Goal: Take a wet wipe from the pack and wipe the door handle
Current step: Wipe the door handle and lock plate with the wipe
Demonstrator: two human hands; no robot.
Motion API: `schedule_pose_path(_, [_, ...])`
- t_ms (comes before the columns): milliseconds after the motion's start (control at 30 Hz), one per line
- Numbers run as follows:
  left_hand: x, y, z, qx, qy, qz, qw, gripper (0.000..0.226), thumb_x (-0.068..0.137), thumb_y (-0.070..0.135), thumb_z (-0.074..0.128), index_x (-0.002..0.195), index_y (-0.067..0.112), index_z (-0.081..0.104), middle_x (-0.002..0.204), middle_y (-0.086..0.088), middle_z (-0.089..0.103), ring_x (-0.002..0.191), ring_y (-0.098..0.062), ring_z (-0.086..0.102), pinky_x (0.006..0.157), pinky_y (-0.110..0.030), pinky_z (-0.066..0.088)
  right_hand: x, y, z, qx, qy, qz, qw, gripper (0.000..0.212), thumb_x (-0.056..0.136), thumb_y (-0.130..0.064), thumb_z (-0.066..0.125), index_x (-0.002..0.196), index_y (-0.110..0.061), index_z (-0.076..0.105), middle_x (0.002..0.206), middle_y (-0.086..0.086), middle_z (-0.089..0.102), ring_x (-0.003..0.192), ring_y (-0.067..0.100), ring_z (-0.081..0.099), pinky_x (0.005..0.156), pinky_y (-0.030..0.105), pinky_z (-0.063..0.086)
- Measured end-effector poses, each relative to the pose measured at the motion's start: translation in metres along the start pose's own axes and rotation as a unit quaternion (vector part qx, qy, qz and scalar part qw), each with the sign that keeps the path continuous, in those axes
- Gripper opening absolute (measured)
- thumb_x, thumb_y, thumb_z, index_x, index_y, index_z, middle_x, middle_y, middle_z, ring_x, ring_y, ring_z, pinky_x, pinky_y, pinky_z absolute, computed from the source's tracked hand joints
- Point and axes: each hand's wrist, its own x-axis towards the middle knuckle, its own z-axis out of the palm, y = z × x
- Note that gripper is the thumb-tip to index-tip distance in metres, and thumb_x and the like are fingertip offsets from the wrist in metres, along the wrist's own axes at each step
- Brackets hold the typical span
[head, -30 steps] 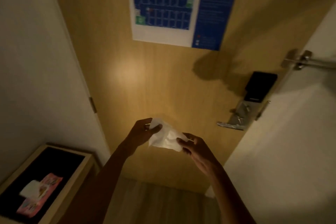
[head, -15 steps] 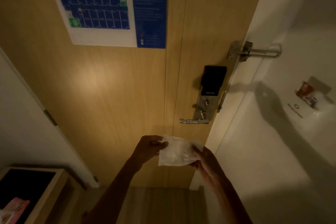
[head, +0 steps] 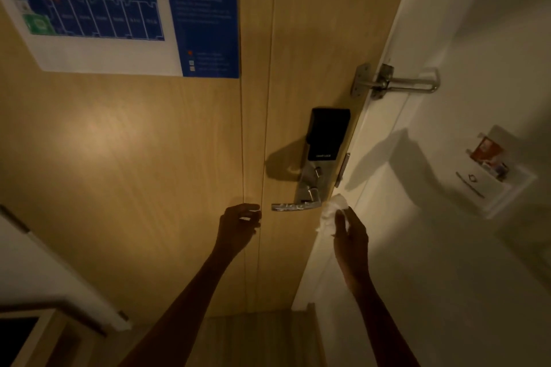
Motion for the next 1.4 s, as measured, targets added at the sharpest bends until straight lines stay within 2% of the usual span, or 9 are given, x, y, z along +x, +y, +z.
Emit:
schedule_pose_path(67, [0.007, 0.001, 0.007, 0.026, 0.015, 0.021, 0.999, 0.023, 0.086, 0.011, 0.067, 0.108, 0.009, 0.069, 0.096, -0.009, 0.073, 0.074, -0.016, 0.073, 0.071, -0.04, 0.062, 0.012, 0.006, 0.014, -0.014, -0.006, -0.046, 0.999, 0.031, 0.098, -0.022, 0.047, 0.124, -0.006, 0.056, 0.121, 0.011, 0.062, 0.107, 0.019, 0.06, 0.086, 0.023, 0.055])
schedule_pose_path(267, [0.014, 0.004, 0.024, 0.09, 0.04, 0.102, 0.99, 0.017, 0.084, 0.011, 0.069, 0.1, 0.008, 0.074, 0.081, -0.007, 0.076, 0.069, -0.015, 0.072, 0.069, -0.035, 0.061, 0.044, 0.033, 0.034, -0.125, -0.037, -0.16, 0.978, 0.033, 0.093, -0.013, 0.057, 0.126, -0.01, 0.055, 0.13, 0.014, 0.053, 0.114, 0.026, 0.055, 0.083, 0.039, 0.057])
schedule_pose_path(367, [0.011, 0.004, 0.027, 0.097, 0.06, 0.097, 0.989, 0.016, 0.083, 0.012, 0.069, 0.098, 0.01, 0.075, 0.077, -0.003, 0.075, 0.066, -0.009, 0.07, 0.067, -0.026, 0.059, 0.048, 0.047, 0.023, -0.181, -0.069, -0.207, 0.959, 0.036, 0.083, -0.001, 0.067, 0.119, -0.004, 0.059, 0.119, 0.015, 0.051, 0.105, 0.027, 0.059, 0.073, 0.031, 0.06])
schedule_pose_path(500, [0.011, 0.005, 0.03, 0.077, 0.068, 0.081, 0.991, 0.013, 0.084, 0.011, 0.069, 0.095, 0.013, 0.075, 0.073, 0.003, 0.072, 0.066, -0.005, 0.069, 0.062, -0.015, 0.056, 0.061, 0.053, 0.013, -0.221, -0.114, -0.234, 0.94, 0.031, 0.085, -0.016, 0.071, 0.113, -0.007, 0.062, 0.119, 0.012, 0.054, 0.102, 0.019, 0.06, 0.07, 0.024, 0.059])
schedule_pose_path(767, [0.015, 0.004, 0.03, 0.05, 0.068, 0.059, 0.995, 0.011, 0.083, 0.013, 0.07, 0.092, 0.016, 0.076, 0.077, -0.001, 0.075, 0.068, -0.006, 0.071, 0.068, -0.026, 0.061, 0.082, 0.054, 0.006, -0.25, -0.158, -0.245, 0.923, 0.02, 0.088, -0.022, 0.063, 0.102, -0.008, 0.065, 0.107, 0.004, 0.062, 0.104, 0.018, 0.063, 0.08, 0.03, 0.059])
schedule_pose_path(933, [0.013, 0.0, 0.032, 0.043, 0.074, 0.068, 0.994, 0.013, 0.082, 0.011, 0.071, 0.094, 0.013, 0.076, 0.077, -0.001, 0.076, 0.069, -0.008, 0.071, 0.069, -0.023, 0.059, 0.08, 0.049, 0.014, -0.258, -0.163, -0.267, 0.914, 0.035, 0.082, -0.018, 0.073, 0.116, -0.02, 0.067, 0.117, 0.01, 0.06, 0.108, 0.025, 0.061, 0.081, 0.037, 0.059])
schedule_pose_path(1133, [0.014, 0.003, 0.033, 0.026, 0.082, 0.051, 0.995, 0.015, 0.079, 0.006, 0.072, 0.088, 0.016, 0.077, 0.073, 0.003, 0.075, 0.066, -0.002, 0.069, 0.063, -0.012, 0.054, 0.081, 0.036, 0.022, -0.362, -0.153, -0.356, 0.848, 0.038, 0.071, -0.019, 0.082, 0.107, -0.015, 0.071, 0.117, 0.013, 0.059, 0.104, 0.029, 0.062, 0.073, 0.034, 0.061])
schedule_pose_path(1300, [0.019, -0.001, 0.028, 0.015, 0.052, 0.047, 0.997, 0.018, 0.078, 0.003, 0.072, 0.086, 0.018, 0.078, 0.075, -0.001, 0.076, 0.072, -0.015, 0.073, 0.072, -0.029, 0.059, 0.084, 0.041, 0.013, -0.357, -0.158, -0.349, 0.852, 0.044, 0.074, -0.016, 0.081, 0.116, -0.02, 0.068, 0.12, 0.014, 0.056, 0.108, 0.028, 0.058, 0.079, 0.035, 0.06])
schedule_pose_path(1400, [0.02, -0.002, 0.028, 0.015, 0.058, 0.042, 0.997, 0.018, 0.077, 0.004, 0.073, 0.087, 0.018, 0.078, 0.075, 0.001, 0.076, 0.071, -0.014, 0.072, 0.072, -0.029, 0.059, 0.081, 0.035, 0.019, -0.353, -0.156, -0.341, 0.857, 0.039, 0.074, -0.019, 0.081, 0.112, -0.018, 0.07, 0.119, 0.012, 0.056, 0.108, 0.027, 0.059, 0.079, 0.035, 0.06])
